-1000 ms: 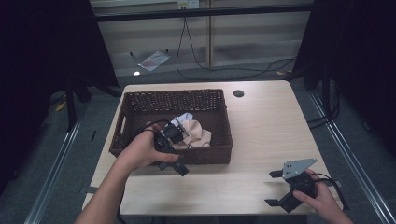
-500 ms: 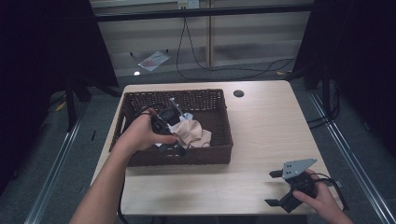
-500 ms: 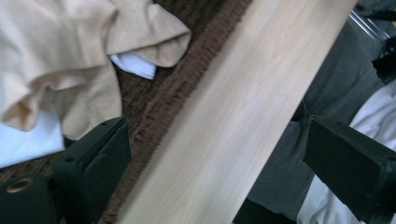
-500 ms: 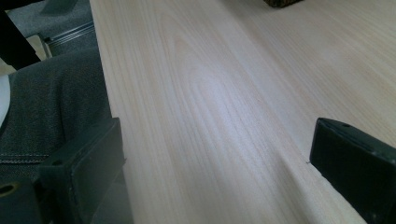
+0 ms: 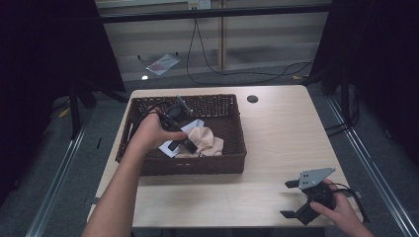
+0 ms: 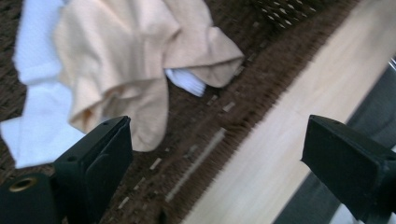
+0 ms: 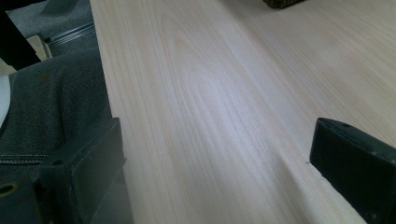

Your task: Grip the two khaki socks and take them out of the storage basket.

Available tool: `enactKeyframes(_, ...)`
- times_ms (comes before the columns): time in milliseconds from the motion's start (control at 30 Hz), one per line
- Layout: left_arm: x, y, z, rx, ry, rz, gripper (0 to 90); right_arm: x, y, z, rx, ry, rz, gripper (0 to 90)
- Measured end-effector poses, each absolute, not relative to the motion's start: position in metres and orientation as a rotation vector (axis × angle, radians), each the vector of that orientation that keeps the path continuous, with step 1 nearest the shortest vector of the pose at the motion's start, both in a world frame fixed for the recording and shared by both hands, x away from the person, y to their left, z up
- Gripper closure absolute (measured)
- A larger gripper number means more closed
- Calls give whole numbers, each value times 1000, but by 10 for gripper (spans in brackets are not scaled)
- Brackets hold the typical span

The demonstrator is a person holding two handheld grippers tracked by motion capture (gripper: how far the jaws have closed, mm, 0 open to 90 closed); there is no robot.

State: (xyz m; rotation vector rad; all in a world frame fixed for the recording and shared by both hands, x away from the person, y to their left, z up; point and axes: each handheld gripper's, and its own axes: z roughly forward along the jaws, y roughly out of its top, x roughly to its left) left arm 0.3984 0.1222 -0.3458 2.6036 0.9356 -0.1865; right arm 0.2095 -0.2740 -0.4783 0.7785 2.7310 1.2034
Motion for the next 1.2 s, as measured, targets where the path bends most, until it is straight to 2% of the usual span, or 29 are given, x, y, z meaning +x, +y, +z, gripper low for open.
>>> enactKeyframes(233, 415, 124, -359, 2571, 1013, -141, 124, 209, -274, -478, 775, 2734, 1200, 27)
enactKeyframes(500, 428, 122, -381, 2553, 1086, -106, 210, 209, -274, -478, 774, 2734, 1202, 27)
enactKeyframes(700, 435, 123, -390, 2567, 1092, -53, 293, 209, -274, -478, 772, 2734, 1204, 27)
enactKeyframes(767, 437, 124, -393, 2570, 1101, -57, 346, 209, -274, -478, 773, 2734, 1204, 27)
enactKeyframes(900, 440, 125, -397, 2574, 1087, -26, 387, 209, -274, -478, 774, 2735, 1205, 27)
enactKeyframes(1067, 443, 126, -401, 2582, 1091, 30, 498, 210, -274, -479, 768, 2739, 1205, 27)
enactKeyframes(1200, 445, 125, -403, 2580, 1085, 15, 546, 209, -274, -479, 768, 2741, 1205, 27)
